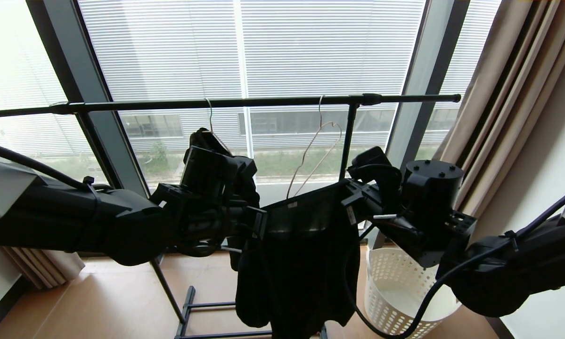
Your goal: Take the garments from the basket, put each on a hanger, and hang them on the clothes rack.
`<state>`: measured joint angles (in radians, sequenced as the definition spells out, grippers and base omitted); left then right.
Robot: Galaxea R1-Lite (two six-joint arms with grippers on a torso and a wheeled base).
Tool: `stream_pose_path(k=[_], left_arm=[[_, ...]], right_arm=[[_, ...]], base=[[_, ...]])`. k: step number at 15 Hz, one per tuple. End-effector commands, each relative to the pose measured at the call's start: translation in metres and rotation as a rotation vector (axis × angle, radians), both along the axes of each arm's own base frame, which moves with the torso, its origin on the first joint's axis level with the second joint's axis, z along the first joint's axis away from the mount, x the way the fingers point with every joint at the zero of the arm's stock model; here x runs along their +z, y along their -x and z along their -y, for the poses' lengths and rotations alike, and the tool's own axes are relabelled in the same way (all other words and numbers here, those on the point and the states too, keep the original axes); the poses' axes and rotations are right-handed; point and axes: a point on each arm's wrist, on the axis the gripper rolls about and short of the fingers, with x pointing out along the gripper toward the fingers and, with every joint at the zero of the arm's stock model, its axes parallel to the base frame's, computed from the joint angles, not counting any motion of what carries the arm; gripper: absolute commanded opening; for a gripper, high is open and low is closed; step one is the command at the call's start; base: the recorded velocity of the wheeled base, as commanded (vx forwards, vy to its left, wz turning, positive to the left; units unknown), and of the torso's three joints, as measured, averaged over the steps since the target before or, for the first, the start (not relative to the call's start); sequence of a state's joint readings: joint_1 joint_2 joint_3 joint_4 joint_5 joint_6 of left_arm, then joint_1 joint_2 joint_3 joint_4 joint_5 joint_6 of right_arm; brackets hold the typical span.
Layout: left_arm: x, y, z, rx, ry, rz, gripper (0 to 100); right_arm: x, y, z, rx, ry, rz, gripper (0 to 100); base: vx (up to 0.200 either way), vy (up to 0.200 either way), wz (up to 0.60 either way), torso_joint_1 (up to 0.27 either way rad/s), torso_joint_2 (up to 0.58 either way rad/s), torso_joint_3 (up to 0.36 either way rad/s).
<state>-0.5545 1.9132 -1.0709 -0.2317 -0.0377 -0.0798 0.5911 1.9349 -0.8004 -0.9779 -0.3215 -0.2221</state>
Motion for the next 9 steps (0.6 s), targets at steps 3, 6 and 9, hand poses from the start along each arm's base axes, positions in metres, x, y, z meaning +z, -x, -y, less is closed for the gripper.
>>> stream_pose_path(k=[3, 6, 9], left_arm=[[-0.009, -0.013, -0.007, 0.019, 0.0, -0.019, 0], [-0.006, -0.015, -0.008, 0.006, 0.018, -0.016, 0], [0.008, -0.027, -0.002, -0.012, 0.061, 0.03, 0]], right_arm=[[0.013, 0.013, 0.007, -0.02, 0.076, -0.002, 0], [0.016, 0.016, 0.009, -0.022, 0.169, -0.069, 0], [0.019, 0.042, 0.009, 0.053, 0.339, -0.212, 0]], base=[[0.0, 0.0, 0.0, 0.0, 0.0, 0.0], [0.0, 0.0, 0.0, 0.0, 0.0, 0.0], [0.0, 0.0, 0.0, 0.0, 0.0, 0.0]])
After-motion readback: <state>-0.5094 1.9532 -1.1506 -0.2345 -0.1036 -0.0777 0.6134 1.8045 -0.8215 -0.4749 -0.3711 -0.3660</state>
